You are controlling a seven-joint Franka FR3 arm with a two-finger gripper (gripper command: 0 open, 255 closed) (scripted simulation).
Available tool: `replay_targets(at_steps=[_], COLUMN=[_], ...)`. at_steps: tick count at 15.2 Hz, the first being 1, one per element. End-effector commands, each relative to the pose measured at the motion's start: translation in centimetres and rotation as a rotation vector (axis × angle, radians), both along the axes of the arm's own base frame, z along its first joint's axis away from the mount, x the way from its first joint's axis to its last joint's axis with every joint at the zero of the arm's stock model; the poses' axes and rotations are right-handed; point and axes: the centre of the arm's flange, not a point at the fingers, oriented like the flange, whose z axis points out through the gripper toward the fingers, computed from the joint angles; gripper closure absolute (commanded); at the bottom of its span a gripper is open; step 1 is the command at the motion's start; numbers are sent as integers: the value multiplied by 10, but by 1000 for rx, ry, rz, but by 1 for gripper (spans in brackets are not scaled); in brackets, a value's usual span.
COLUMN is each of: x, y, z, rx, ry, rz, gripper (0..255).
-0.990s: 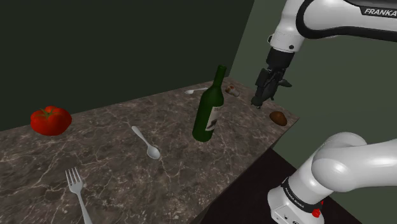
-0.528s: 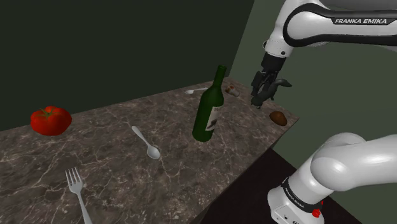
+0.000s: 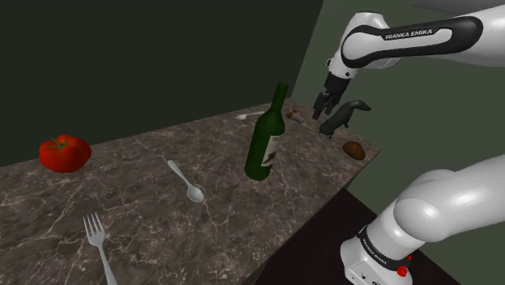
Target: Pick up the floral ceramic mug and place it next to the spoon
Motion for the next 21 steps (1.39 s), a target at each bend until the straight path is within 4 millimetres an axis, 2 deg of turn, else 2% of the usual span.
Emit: replay_targets(at_steps=[1,18,19,21], x=[12,150,156,157], y=[-20,-164,-170,-170], z=[-13,-106,-109,-120], rx=[3,41,43,43], ry=[-12,-103,-107,-107], rz=[9,74,76,76], gripper=[0,0,0,0])
